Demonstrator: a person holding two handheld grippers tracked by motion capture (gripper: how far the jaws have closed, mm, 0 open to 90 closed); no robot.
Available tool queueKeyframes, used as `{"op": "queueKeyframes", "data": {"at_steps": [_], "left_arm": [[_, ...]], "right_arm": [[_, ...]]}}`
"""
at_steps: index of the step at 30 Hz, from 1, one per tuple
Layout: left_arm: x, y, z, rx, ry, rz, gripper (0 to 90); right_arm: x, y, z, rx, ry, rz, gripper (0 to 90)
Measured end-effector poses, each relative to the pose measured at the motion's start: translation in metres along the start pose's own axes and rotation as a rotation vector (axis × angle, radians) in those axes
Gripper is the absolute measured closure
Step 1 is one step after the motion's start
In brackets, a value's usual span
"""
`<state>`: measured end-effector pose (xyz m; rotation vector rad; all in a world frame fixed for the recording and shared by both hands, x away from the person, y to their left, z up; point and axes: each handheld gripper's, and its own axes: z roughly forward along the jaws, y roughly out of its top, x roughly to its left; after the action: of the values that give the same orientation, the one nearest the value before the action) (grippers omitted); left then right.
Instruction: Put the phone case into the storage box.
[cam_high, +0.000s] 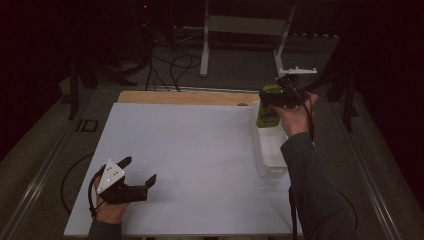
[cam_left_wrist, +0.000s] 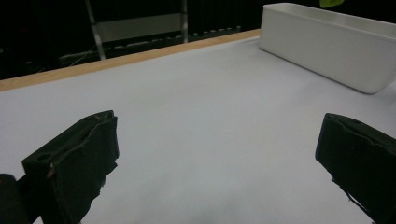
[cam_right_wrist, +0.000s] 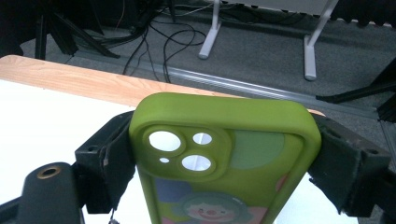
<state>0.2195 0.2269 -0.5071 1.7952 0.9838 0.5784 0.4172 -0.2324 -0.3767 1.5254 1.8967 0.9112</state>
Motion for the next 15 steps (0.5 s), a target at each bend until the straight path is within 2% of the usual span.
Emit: {"op": "queueKeyframes", "data": {"at_steps": [15], "left_arm": [[-0.0001, 0.0, -0.0007, 0.0, 0.002, 0.001, 0.0]], "right_arm": [[-0.0092, -0.0027, 0.0092, 0.0, -0.015, 0.02, 15.5]]}}
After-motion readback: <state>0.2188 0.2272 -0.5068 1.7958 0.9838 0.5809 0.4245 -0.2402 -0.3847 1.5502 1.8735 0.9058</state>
